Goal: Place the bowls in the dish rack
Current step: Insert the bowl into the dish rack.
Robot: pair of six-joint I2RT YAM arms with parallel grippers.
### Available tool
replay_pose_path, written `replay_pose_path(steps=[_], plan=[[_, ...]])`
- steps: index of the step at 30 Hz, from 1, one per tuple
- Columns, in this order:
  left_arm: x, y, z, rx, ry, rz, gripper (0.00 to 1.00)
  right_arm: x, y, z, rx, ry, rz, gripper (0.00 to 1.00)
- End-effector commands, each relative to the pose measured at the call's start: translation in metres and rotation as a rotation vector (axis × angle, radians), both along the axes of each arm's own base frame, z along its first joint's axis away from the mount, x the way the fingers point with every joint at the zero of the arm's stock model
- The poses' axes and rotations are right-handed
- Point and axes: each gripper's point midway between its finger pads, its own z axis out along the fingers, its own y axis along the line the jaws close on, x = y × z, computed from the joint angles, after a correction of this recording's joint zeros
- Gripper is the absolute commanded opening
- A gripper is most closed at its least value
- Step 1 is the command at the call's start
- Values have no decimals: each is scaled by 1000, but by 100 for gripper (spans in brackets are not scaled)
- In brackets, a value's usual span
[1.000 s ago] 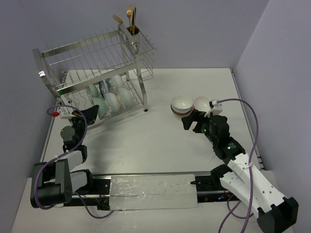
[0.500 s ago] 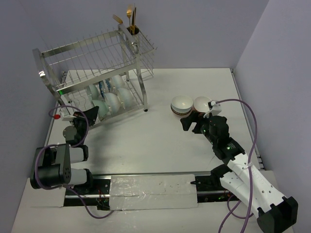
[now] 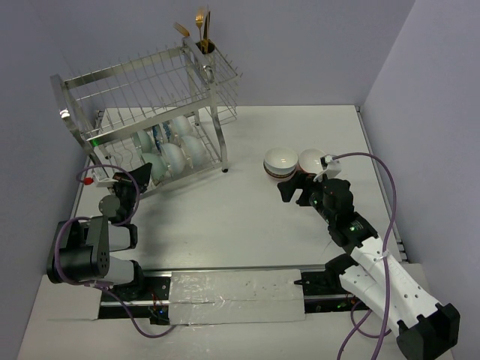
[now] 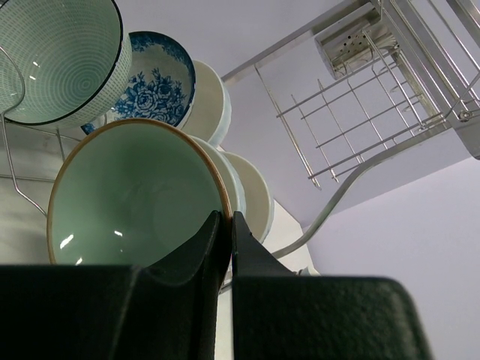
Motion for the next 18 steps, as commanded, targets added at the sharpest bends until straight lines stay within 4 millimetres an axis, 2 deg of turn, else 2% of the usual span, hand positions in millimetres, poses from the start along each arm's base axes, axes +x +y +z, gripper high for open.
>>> replay_pose_path(steps=[1,5,18], plan=[[-22,-1,94,-2,-403,8,0,3,4,5,3,-37,17,98],[-18,0,90,-14,-388,16,0,3,4,6,2,-39,17,98],[-14,-1,105,-28,-431,21,0,3,5,6,2,-39,22,97]])
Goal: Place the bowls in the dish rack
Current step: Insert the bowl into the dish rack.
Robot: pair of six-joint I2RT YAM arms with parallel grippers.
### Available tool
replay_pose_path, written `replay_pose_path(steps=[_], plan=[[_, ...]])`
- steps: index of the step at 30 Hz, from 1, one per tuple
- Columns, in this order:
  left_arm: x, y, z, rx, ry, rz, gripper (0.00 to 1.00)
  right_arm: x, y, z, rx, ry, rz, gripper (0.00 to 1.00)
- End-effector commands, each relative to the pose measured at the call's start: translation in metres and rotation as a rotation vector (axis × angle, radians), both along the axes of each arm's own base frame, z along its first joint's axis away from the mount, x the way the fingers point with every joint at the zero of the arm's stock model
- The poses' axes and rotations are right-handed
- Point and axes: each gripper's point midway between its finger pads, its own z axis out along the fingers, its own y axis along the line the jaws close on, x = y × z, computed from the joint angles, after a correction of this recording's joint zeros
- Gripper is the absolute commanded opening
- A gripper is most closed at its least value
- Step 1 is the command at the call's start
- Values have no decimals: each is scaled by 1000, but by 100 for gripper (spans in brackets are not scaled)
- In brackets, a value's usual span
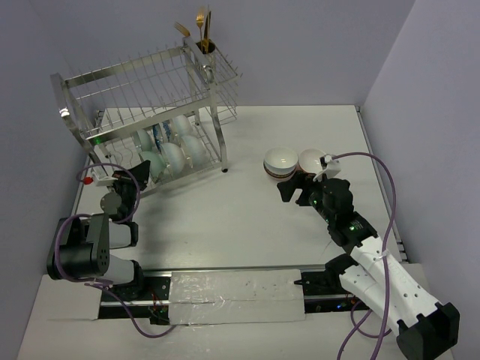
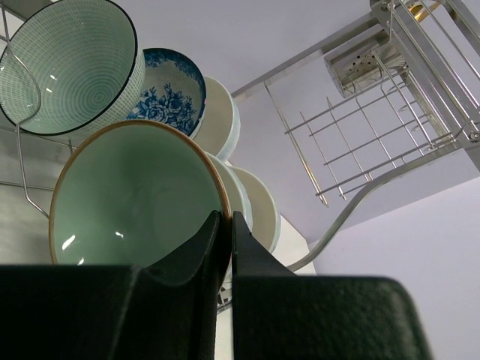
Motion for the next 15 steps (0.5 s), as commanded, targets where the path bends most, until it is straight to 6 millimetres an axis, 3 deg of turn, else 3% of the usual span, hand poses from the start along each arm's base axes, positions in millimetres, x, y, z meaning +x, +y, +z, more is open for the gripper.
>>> replay_pose_path(steps=[1,15], plan=[[-23,-5,106,-12,-439,-19,0,3,4,6,3,-41,17,97],[-26,-17,119,-19,-477,-45,0,4,5,5,5,-40,17,97]])
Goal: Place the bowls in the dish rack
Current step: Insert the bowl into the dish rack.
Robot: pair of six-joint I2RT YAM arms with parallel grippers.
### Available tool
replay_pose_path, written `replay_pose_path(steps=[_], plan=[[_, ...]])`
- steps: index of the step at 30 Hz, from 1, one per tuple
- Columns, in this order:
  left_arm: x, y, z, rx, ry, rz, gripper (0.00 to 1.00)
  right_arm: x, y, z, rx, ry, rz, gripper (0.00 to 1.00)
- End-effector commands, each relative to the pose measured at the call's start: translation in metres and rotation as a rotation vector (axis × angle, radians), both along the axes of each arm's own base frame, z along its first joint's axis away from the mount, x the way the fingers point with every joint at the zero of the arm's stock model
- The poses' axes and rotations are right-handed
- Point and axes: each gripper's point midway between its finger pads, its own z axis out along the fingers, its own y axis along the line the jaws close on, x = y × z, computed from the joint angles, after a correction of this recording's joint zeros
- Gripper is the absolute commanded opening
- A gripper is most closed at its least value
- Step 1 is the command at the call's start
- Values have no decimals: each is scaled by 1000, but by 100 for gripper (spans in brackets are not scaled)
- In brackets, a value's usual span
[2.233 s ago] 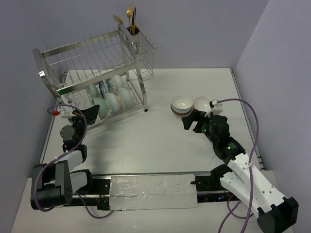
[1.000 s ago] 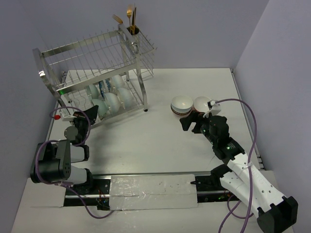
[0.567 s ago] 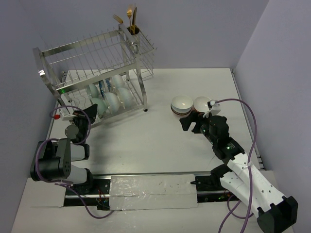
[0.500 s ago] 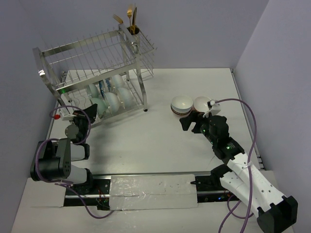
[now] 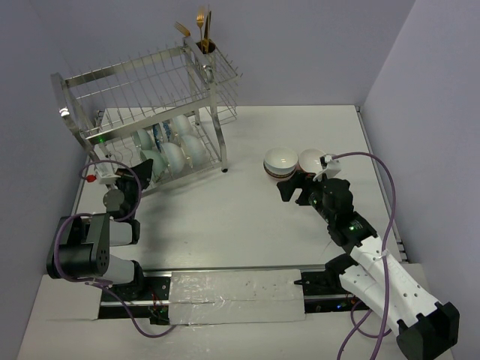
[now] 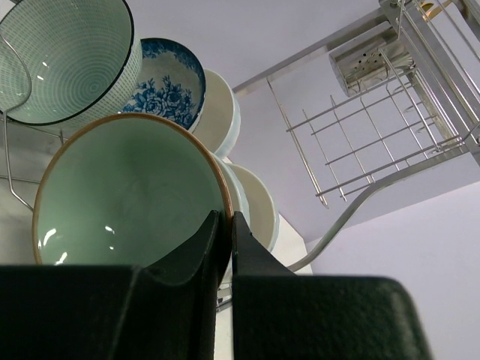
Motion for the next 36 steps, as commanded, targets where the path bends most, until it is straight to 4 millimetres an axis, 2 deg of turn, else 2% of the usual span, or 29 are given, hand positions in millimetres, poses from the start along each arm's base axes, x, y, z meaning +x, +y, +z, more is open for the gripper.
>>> replay_pose_path(steps=[1,8,22,36], plan=[[-33,-11,121,-2,-500,-45,0,2,4,4,2,-33,17,97],[-31,-12,122,-12,-502,-40,0,2,4,4,3,-36,17,97],[-36,-15,139,-21,-555,-44,0,2,4,4,3,-36,17,97],[-31,-6,110,-9,-468,11,0,2,4,4,4,-38,18,97]])
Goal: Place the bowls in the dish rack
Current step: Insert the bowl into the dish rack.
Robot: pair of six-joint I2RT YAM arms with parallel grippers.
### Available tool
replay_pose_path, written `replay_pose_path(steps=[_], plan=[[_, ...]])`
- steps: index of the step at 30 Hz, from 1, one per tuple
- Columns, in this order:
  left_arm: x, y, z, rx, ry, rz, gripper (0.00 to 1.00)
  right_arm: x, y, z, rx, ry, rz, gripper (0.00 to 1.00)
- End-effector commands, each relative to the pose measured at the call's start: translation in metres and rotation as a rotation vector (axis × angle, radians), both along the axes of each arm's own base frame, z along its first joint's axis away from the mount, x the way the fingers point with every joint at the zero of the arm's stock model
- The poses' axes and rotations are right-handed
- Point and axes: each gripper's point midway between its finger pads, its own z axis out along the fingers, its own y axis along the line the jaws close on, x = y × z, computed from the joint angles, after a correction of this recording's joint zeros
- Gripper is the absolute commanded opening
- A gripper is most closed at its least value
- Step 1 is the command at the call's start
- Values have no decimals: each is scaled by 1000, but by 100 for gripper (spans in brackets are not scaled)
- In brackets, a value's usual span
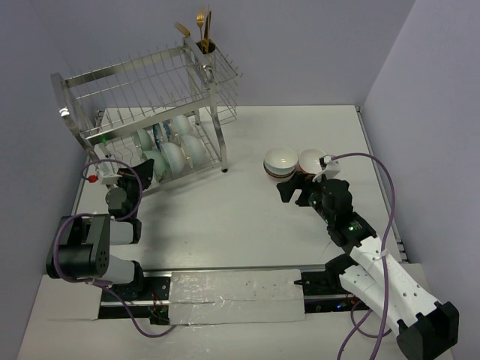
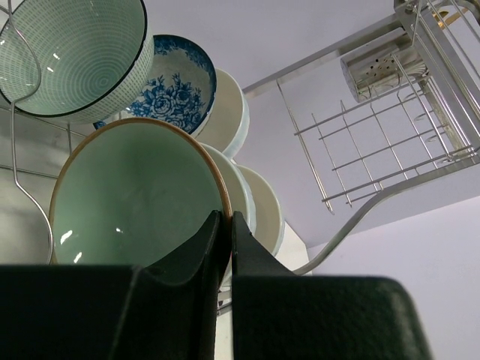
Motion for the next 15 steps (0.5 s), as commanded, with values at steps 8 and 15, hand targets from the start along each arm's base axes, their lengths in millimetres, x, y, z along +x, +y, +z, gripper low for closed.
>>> replay_pose_path(steps=[8,15], plan=[[-32,-1,104,9,-456,8,15,3,4,8,2,-38,17,97],[-36,5,105,33,-412,49,35,3,4,8,2,-38,17,97]])
